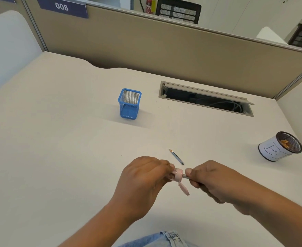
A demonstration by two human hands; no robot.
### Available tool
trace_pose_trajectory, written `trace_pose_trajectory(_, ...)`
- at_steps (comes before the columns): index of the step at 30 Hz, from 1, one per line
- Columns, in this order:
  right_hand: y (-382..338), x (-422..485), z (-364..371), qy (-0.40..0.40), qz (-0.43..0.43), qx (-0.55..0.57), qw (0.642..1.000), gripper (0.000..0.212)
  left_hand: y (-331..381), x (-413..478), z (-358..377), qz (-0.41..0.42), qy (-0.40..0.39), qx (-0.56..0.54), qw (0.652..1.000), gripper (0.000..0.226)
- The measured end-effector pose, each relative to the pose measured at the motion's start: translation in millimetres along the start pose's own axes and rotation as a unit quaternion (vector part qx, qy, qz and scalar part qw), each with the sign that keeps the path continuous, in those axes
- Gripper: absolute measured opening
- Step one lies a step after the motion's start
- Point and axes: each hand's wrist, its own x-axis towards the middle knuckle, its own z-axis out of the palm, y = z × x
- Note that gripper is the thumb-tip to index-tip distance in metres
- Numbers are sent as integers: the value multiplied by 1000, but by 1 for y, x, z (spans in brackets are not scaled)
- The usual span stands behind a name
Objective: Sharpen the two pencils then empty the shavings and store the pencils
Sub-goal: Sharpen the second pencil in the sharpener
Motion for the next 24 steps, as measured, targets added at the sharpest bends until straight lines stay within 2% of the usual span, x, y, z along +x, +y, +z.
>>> trace_pose_trajectory(2,2,3,-4,27,-23,-49,998,49,-1,-3,-1,-57,-18,0,998,18)
trace_pose_trajectory(5,5,6,-10,56,-39,1,998,47,-5,-3,-5,-184,-30,-36,982,25)
trace_pose_trajectory(7,8,10,-10,61,-47,35,996,45,-6,-2,-3,-234,-27,-97,967,23)
trace_pose_trajectory(10,15,21,-7,69,-48,56,995,38,-9,-1,3,-263,-35,-167,950,32)
trace_pose_trajectory(16,35,55,-3,129,-41,77,988,18,-28,-9,38,-313,-62,-250,914,11)
trace_pose_trajectory(20,44,77,-4,167,-31,83,982,16,-44,-16,61,-329,-100,-276,898,16)
trace_pose_trajectory(24,53,98,-7,198,-30,89,976,15,-60,-24,78,-346,-135,-252,894,25)
